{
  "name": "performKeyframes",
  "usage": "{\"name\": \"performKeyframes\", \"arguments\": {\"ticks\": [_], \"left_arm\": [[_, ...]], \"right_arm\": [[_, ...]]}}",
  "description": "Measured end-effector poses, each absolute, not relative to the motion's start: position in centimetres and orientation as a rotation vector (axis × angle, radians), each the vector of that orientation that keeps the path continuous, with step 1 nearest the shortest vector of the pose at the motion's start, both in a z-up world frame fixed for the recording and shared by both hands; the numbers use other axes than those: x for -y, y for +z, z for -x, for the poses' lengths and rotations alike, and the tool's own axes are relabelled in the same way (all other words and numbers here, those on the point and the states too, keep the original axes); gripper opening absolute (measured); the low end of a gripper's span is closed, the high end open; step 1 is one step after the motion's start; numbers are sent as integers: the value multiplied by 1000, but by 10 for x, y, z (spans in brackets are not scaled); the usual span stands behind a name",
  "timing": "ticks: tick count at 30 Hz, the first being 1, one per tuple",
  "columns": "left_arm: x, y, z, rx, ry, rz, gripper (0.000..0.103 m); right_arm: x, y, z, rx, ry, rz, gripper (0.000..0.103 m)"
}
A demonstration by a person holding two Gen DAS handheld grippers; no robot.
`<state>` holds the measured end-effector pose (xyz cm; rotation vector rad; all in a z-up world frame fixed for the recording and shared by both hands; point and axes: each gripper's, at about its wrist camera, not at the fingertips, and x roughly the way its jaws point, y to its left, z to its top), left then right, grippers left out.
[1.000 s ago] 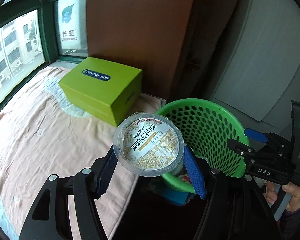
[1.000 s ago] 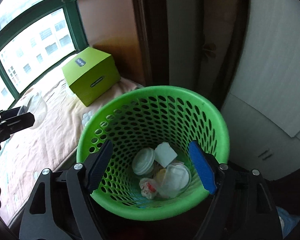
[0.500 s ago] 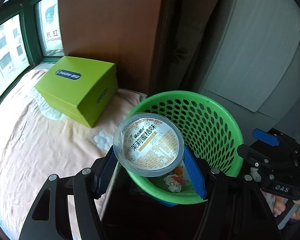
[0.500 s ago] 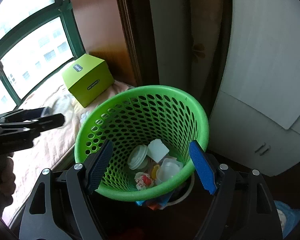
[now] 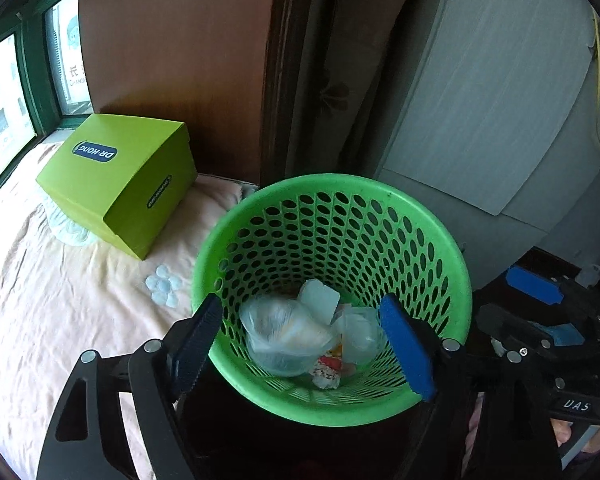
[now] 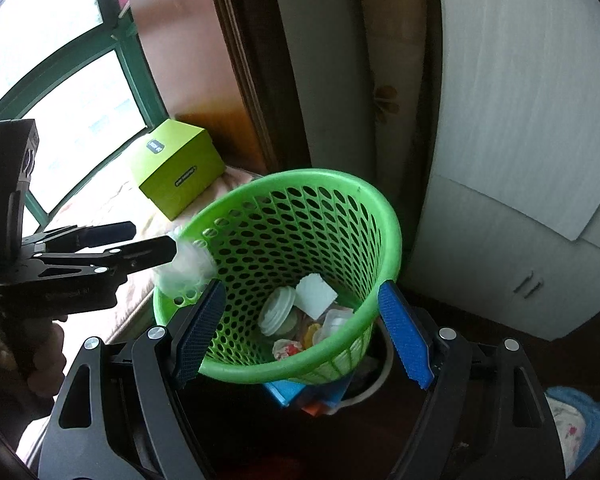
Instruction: Collect trash
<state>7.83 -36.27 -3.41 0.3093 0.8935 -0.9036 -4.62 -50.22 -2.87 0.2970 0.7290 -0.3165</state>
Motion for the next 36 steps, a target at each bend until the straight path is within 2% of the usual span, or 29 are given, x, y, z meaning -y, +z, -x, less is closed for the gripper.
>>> {"name": "performKeyframes", "arguments": {"ticks": [14, 22, 29, 36], "left_arm": [[315, -23, -88, -866, -786, -285, 81], [261, -13, -99, -840, -674, -241, 84], [214, -4, -104, -808, -595, -202, 92], [166, -1, -106, -793, -513, -158, 93]], "right_arm": [[474, -25, 43, -716, -259, -301, 78], [442, -18, 23, -707, -195, -280, 80], [407, -11, 0, -694, -130, -254, 81], [371, -3, -21, -681, -79, -209, 82]]}}
